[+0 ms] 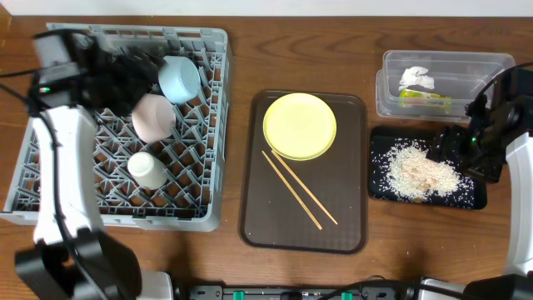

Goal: Sort waste into correct bins and load items into the dishwasher
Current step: 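Release the blue bowl and move the left gripper back toward the tray, then lower the left gripper onto the wooden chopsticks and pinch one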

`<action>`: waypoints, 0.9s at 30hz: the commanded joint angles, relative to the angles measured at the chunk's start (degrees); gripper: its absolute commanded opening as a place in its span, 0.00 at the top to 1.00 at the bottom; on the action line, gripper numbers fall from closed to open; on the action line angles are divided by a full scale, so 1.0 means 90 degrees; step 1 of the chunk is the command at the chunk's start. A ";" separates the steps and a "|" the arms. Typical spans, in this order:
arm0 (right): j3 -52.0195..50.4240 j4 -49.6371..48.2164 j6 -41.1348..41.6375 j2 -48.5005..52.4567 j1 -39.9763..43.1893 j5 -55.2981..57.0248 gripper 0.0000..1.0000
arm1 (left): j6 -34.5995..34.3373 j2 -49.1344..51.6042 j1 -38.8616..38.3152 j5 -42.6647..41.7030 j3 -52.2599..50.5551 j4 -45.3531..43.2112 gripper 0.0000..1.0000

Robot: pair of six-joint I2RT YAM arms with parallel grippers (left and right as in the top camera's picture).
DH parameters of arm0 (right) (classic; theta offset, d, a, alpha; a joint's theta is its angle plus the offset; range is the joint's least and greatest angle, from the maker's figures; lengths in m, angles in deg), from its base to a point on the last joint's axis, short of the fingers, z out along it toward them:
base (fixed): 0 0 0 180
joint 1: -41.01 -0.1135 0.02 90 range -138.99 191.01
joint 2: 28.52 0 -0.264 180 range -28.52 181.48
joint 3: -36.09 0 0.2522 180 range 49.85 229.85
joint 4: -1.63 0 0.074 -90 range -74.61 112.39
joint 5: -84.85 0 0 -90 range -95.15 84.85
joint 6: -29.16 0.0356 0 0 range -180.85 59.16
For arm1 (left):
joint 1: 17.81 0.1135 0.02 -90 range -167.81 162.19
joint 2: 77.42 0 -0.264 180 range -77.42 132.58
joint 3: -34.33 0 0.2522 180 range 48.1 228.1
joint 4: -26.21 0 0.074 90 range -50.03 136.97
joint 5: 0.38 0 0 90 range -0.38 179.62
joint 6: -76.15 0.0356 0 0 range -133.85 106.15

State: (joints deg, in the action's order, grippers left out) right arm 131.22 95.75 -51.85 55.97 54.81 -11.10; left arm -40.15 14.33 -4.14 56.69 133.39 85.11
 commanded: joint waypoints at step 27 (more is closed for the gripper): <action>0.0102 0.0024 0.0063 0.0015 0.0044 0.0010 0.19 | -0.2895 0.0913 -0.5933 0.3402 -0.0221 0.1644 0.08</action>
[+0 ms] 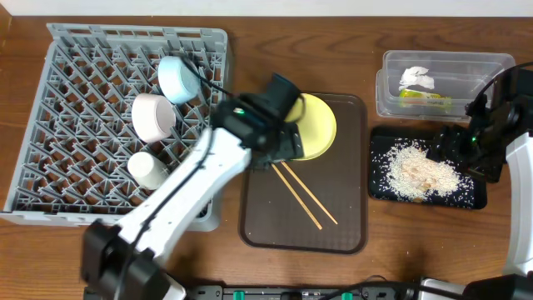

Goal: Sort waste into correct bins and load items into the dishwasher
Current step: 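Lower the left gripper onto the wooden chopsticks and pinch one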

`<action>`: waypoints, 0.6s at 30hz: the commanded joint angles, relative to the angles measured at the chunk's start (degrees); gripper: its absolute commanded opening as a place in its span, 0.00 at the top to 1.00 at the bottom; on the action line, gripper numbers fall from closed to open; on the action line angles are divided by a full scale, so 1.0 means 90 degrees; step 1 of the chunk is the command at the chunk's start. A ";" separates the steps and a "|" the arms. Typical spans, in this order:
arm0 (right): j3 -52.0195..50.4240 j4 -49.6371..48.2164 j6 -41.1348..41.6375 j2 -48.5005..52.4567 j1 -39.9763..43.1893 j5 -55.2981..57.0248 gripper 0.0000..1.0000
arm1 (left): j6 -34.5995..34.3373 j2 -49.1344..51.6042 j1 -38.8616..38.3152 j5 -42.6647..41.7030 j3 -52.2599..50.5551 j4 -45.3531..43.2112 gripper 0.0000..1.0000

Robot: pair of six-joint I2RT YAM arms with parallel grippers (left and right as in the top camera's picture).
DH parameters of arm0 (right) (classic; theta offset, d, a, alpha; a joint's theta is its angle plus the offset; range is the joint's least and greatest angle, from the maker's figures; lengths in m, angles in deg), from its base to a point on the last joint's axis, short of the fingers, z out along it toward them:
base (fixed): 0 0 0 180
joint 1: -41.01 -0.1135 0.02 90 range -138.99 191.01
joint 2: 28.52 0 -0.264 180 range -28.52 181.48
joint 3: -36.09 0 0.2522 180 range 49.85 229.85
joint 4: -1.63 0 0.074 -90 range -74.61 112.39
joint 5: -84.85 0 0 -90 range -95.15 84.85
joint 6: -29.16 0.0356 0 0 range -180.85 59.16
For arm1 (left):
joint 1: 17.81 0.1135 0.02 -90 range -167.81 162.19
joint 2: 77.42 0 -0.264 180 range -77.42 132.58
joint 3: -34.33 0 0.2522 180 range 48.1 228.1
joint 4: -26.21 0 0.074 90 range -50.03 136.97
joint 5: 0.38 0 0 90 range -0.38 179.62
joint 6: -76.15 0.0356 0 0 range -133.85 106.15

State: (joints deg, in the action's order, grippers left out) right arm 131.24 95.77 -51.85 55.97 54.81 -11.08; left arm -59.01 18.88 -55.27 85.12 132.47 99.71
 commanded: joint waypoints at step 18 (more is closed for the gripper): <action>0.0100 0.0017 0.0061 0.0015 0.0044 0.0010 0.19 | -0.1146 0.2244 -0.0707 -0.0219 -0.0476 -0.0357 0.19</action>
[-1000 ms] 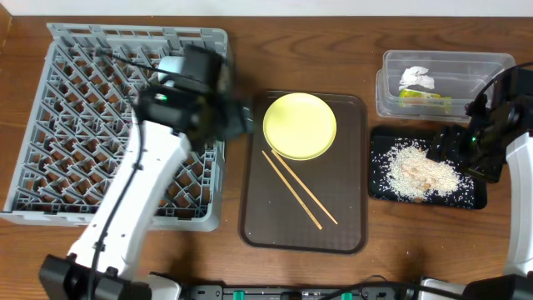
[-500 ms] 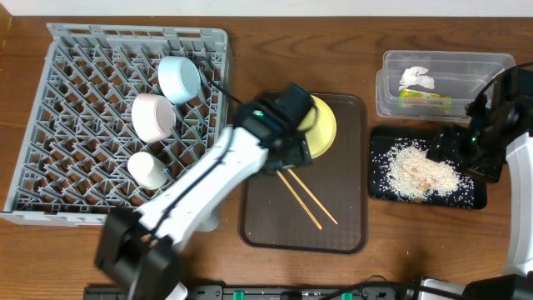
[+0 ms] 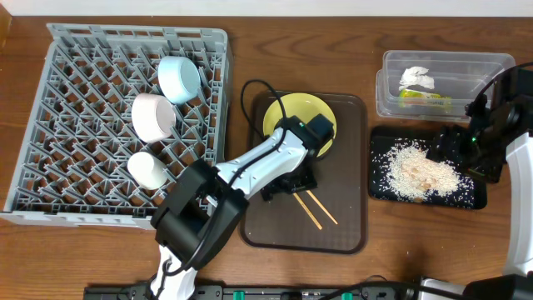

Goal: Sort waste into correct bins and load items into the dishwasher
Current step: 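Lower the left gripper onto the wooden chopsticks and pinch one, then carry the chopstick to the dish rack and drop it in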

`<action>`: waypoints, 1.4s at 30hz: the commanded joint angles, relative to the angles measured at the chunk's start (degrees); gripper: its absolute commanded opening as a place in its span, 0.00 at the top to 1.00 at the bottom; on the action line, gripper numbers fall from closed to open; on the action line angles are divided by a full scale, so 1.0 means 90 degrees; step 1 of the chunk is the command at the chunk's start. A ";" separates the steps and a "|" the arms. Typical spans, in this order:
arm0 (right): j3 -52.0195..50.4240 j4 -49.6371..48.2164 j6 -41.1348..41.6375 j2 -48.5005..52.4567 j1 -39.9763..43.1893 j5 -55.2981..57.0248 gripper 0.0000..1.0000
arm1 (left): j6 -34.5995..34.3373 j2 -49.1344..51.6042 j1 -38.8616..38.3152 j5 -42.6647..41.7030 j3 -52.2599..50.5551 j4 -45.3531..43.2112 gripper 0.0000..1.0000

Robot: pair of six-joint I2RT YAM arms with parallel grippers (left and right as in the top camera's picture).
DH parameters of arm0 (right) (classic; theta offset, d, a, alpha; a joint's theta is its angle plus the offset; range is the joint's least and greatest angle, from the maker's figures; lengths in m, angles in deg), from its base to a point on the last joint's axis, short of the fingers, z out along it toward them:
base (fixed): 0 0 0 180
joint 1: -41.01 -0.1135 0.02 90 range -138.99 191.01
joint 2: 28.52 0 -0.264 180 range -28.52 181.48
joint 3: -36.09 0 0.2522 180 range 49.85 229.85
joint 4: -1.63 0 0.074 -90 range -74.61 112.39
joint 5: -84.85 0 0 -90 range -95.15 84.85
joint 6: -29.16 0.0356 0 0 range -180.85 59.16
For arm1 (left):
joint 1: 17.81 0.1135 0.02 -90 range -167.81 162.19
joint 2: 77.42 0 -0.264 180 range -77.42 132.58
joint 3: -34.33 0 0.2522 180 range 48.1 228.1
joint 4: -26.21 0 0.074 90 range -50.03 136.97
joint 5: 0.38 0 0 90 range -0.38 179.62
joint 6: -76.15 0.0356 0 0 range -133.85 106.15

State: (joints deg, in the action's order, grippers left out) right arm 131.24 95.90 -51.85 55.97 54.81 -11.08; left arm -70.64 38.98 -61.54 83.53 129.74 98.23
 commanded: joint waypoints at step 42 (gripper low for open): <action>0.0100 0.0012 0.0063 0.0015 0.0044 -0.0015 0.19 | 0.0670 -0.0041 0.0481 -0.0539 -0.1076 -0.1236 0.92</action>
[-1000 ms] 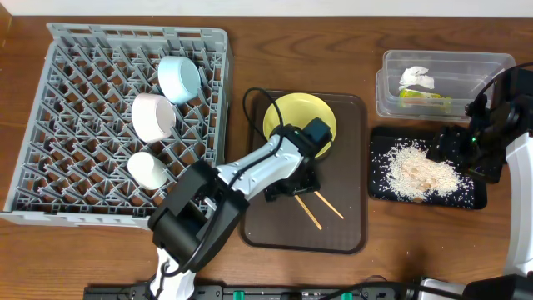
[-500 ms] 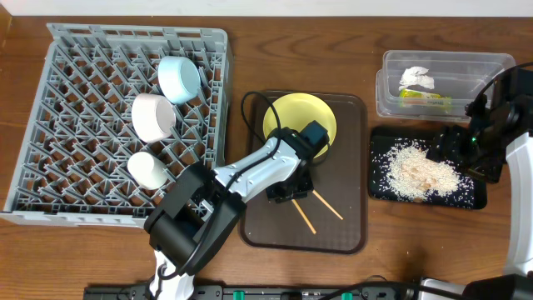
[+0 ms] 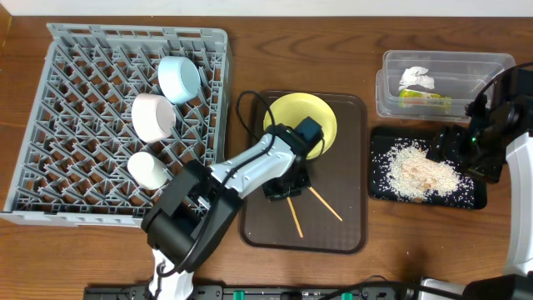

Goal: Sort waste into correct bins and load items into the dishwasher
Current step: 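Carry the chopstick to the dish rack and drop it in, then return the left gripper to the tray and grasp the remaining chopstick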

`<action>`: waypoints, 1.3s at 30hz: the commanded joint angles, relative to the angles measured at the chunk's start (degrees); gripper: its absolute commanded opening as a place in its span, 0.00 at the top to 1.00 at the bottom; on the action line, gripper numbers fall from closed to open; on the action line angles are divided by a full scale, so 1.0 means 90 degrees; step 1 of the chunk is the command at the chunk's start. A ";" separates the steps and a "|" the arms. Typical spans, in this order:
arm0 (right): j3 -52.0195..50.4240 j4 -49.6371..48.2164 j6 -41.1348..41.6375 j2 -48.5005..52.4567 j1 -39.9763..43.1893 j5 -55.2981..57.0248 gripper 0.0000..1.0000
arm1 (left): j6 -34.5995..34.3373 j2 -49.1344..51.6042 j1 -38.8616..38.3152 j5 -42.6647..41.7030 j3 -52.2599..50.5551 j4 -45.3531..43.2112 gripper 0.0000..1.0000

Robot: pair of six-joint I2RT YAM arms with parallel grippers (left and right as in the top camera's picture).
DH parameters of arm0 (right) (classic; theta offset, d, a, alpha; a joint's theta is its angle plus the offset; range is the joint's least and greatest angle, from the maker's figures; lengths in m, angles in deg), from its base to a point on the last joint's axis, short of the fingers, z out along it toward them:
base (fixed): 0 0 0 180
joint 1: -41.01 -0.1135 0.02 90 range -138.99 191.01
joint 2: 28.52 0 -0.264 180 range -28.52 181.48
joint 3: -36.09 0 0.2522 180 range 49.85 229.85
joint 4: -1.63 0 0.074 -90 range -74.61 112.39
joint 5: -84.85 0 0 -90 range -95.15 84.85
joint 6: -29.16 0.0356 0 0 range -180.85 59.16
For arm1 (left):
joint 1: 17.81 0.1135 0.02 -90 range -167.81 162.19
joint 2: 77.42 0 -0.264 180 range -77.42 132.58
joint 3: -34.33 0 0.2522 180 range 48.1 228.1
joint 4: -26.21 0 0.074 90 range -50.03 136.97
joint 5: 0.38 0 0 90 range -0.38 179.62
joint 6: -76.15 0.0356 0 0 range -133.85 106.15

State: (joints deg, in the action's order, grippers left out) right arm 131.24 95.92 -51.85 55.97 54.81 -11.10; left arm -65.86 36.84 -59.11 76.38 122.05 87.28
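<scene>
My left gripper (image 3: 283, 185) is down on the brown tray (image 3: 350, 167), just below the yellow plate (image 3: 310, 117), and its wrist hides most of the fingers. It looks shut on one wooden chopstick (image 3: 293, 218), which sticks out steeply toward the tray's front. The second chopstick (image 3: 326, 205) lies diagonally beside it. The grey dish rack (image 3: 75, 125) at the left holds a blue cup (image 3: 179, 79), a pink cup (image 3: 154, 117) and a white cup (image 3: 146, 169). My right gripper (image 3: 441, 147) hovers at the black tray (image 3: 466, 198) of spilled rice (image 3: 416, 173); whether its jaws are open is unclear.
A clear plastic bin (image 3: 445, 83) at the back right holds a crumpled white tissue (image 3: 416, 79) and something green. The left arm's cable loops over the tray's back left corner. Bare wooden table lies between the rack, the tray and the bins.
My left gripper has shifted slightly on the tray. One chopstick, earlier parallel to the other, now points steeply toward the tray's front. The right arm has not moved.
At first my left arm was over the far left of the dish rack. It then reached across to the tray beside the yellow plate, and later sat down on the two parallel chopsticks. Now one chopstick is turned away from the other. The right arm stayed over the rice throughout.
</scene>
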 commanded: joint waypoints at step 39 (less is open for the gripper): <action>0.0100 0.0005 0.0063 0.0015 0.0044 -0.0034 0.19 | 0.5399 -0.3155 0.3274 0.1875 -0.0204 -0.0080 0.92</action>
State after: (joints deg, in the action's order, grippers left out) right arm 131.24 95.92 -51.85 55.97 54.81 -11.13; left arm -20.11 5.19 -30.98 92.47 119.91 86.93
